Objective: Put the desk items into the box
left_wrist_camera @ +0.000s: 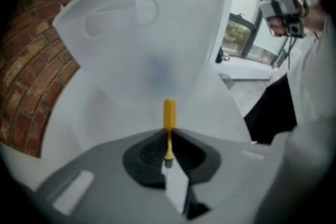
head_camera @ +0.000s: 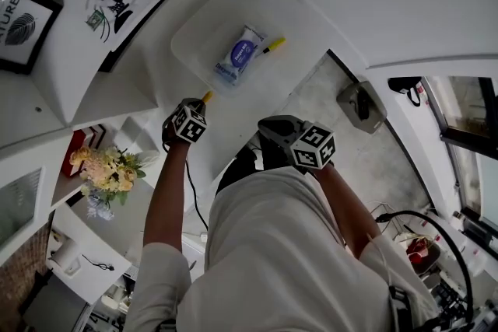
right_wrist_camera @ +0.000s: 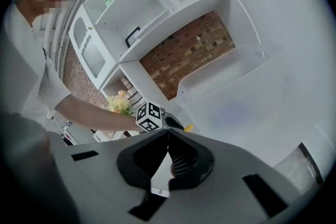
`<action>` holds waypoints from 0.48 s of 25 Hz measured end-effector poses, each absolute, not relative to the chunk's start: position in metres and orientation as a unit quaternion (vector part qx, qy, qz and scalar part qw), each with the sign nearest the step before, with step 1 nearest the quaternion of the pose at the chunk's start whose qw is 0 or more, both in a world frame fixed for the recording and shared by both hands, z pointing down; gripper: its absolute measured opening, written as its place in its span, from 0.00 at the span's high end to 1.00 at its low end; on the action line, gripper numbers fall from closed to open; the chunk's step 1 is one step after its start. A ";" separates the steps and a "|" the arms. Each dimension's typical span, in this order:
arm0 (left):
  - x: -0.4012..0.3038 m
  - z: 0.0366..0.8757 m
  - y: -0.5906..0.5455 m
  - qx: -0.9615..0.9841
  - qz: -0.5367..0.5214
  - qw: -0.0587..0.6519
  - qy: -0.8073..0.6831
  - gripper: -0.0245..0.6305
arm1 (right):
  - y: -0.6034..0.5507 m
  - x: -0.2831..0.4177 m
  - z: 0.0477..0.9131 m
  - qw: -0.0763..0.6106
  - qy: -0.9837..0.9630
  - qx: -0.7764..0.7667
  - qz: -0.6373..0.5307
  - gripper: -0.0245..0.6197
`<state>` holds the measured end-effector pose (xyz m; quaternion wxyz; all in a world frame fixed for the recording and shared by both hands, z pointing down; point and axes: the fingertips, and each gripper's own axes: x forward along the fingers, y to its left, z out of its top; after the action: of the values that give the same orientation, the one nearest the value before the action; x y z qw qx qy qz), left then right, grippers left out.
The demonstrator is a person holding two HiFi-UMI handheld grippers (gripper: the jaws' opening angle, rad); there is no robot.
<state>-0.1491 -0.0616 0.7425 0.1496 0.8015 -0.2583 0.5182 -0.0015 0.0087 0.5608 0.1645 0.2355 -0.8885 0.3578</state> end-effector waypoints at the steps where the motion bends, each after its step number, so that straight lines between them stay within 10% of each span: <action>1: -0.150 0.741 -0.059 0.801 0.515 0.153 -0.265 0.93 | 0.011 -0.002 0.561 0.167 -0.889 0.234 0.357 0.96; 12: -0.161 0.702 -0.048 0.810 0.459 0.173 -0.321 0.93 | 0.018 -0.019 0.553 0.173 -0.896 0.232 0.338 0.96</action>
<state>-0.1611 -0.0476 0.7018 0.1728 0.8102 -0.3210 0.4590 -0.0186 0.0183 0.5531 0.1726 0.2316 -0.8958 0.3379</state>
